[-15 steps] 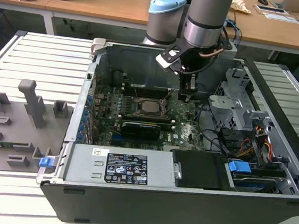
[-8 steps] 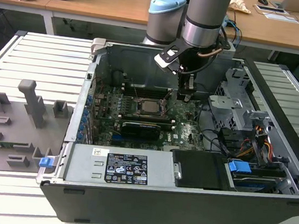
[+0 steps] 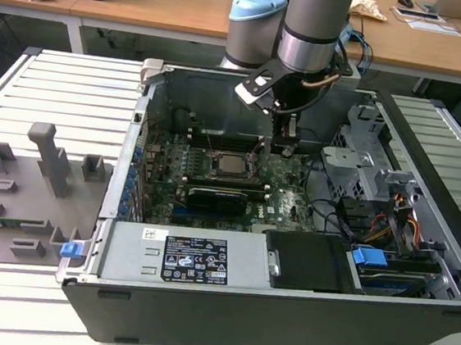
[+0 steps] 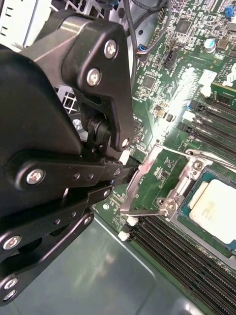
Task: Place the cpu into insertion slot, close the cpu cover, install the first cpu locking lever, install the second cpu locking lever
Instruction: 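Close the cpu cover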
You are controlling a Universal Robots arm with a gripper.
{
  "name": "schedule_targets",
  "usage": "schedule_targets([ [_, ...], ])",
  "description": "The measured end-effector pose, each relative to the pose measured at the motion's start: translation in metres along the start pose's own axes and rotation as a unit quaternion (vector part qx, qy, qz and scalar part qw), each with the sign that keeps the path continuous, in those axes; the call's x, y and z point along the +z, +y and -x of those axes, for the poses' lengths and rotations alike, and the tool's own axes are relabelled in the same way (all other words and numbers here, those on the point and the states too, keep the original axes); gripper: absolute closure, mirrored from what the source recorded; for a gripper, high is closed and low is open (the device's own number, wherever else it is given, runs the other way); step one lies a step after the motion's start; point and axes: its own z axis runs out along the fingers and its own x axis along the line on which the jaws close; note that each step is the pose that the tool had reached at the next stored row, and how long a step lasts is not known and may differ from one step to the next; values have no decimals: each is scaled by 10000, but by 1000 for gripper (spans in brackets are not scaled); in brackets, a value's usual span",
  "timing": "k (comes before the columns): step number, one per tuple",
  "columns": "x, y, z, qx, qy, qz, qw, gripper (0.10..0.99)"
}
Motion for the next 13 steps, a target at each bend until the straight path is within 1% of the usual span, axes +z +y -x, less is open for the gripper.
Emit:
schedule_targets([
  [5,-1,-51,0,0,0,0,10000,980],
  [13,-3,-111,0,0,0,0,10000,980],
])
